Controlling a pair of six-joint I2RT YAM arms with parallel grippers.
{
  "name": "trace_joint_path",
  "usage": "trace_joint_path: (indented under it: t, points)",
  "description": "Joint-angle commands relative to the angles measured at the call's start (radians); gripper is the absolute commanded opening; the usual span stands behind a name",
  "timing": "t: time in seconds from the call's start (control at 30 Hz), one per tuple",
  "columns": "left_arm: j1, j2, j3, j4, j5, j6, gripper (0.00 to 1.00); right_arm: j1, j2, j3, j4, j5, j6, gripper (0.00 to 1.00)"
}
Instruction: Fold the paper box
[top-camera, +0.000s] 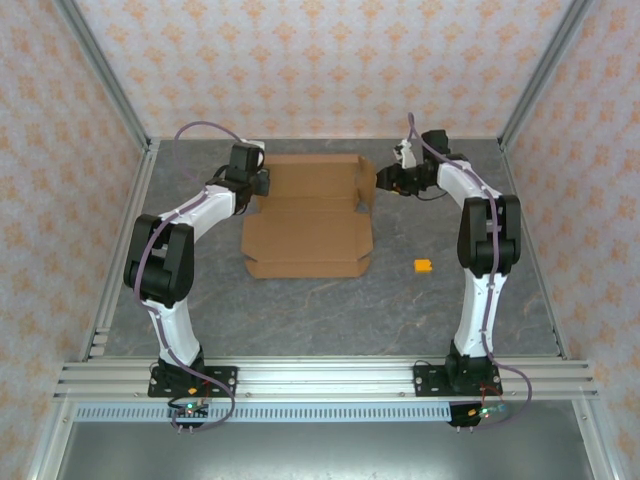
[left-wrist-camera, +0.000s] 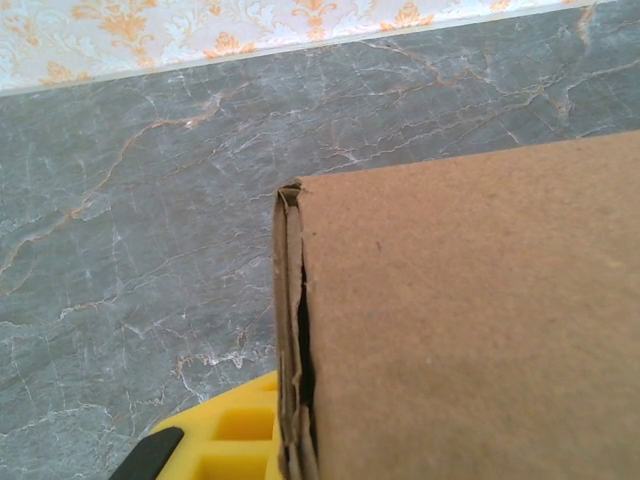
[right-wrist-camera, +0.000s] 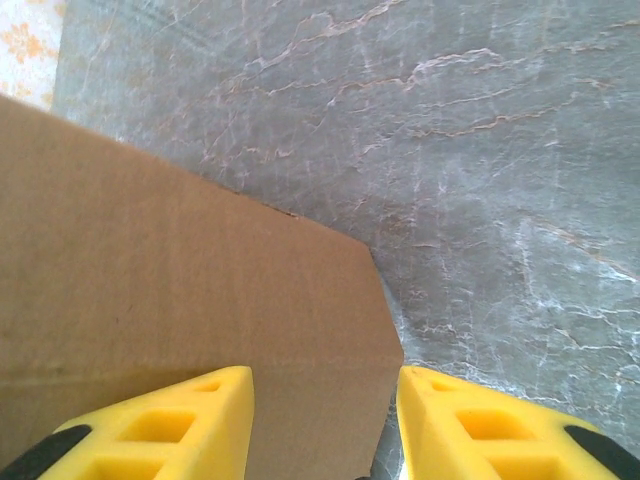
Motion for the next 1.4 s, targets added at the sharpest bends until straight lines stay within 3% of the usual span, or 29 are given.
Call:
trace_joint_path:
  t: [0.0, 0.3, 0.47, 0.67, 0.9, 1.37]
  points:
    - [-0.013, 0.016, 0.031, -0.018, -0.028, 0.039, 0.00, -0.012, 0.020, 0.040, -0.044, 0.036, 0.060, 0.42]
    - [-0.014, 0.016, 0.030, -0.019, -0.047, 0.025, 0.00, -0.026, 0.041, -0.009, -0.074, 0.155, 0.118, 0.42]
    - [-0.014, 0.015, 0.028, -0.020, -0.053, 0.017, 0.00, -0.012, 0.033, -0.051, -0.080, 0.157, 0.137, 0.40]
    - [-0.013, 0.015, 0.028, -0.019, -0.053, 0.011, 0.00, 0.009, 0.002, -0.146, -0.018, 0.121, 0.186, 0.38]
    - [-0.015, 0.016, 0.024, -0.017, -0.047, 0.013, 0.00, 0.030, -0.038, -0.207, 0.129, -0.022, 0.263, 0.37]
    - [-0.025, 0.048, 0.032, -0.027, -0.043, 0.043, 0.00, 0.052, -0.049, -0.238, 0.263, -0.096, 0.355, 0.35]
